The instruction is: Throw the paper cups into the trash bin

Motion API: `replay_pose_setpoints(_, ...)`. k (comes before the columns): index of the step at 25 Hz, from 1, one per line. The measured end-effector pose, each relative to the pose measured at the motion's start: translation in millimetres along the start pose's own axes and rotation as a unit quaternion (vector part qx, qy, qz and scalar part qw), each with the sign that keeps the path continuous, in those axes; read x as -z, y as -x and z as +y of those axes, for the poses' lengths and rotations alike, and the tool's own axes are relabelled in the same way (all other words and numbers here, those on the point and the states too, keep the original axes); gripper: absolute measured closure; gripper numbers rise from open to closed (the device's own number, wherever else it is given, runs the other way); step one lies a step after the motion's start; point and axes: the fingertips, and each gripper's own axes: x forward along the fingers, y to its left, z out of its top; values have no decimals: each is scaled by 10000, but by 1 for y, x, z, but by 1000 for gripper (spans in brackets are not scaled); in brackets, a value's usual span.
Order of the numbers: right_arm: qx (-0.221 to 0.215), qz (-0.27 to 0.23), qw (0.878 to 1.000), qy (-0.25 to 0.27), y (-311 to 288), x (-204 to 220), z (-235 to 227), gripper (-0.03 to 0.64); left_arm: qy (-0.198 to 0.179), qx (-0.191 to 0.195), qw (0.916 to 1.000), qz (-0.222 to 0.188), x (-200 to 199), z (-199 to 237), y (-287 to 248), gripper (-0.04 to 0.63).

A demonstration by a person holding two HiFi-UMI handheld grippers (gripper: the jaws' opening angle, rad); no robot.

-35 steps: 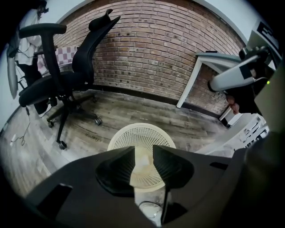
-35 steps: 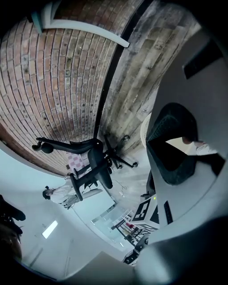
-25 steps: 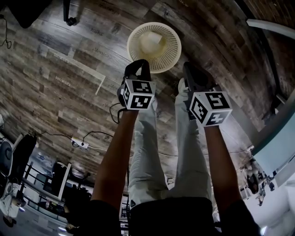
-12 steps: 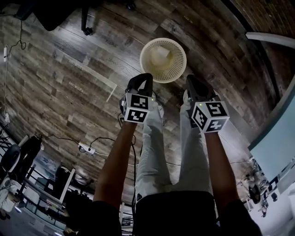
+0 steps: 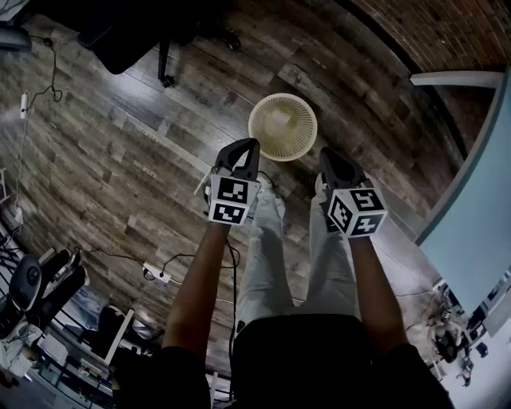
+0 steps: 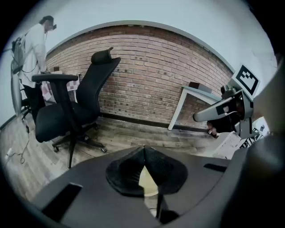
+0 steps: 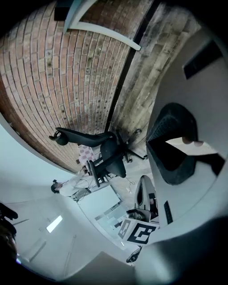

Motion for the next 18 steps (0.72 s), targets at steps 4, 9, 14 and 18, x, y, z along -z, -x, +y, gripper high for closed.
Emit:
replay_pose_setpoints(4, -30, -131, 9999, 2, 22, -25, 21, 621, 49, 68, 9999, -93, -23, -8, 31, 588)
replay_pose_setpoints(9, -108, -308, 9994, 146, 48, -52, 47, 621, 140, 153, 9989, -429, -60, -19, 66, 588)
replay_pose_setpoints(14, -132, -548, 9981, 249, 75, -82, 63, 621, 220, 158, 9940, -1064, -113, -27, 103, 588)
replay_pose_setpoints(18, -141, -757, 9963, 381, 93, -110, 75, 621, 114, 130, 9904, -1369, -140, -31, 128, 588)
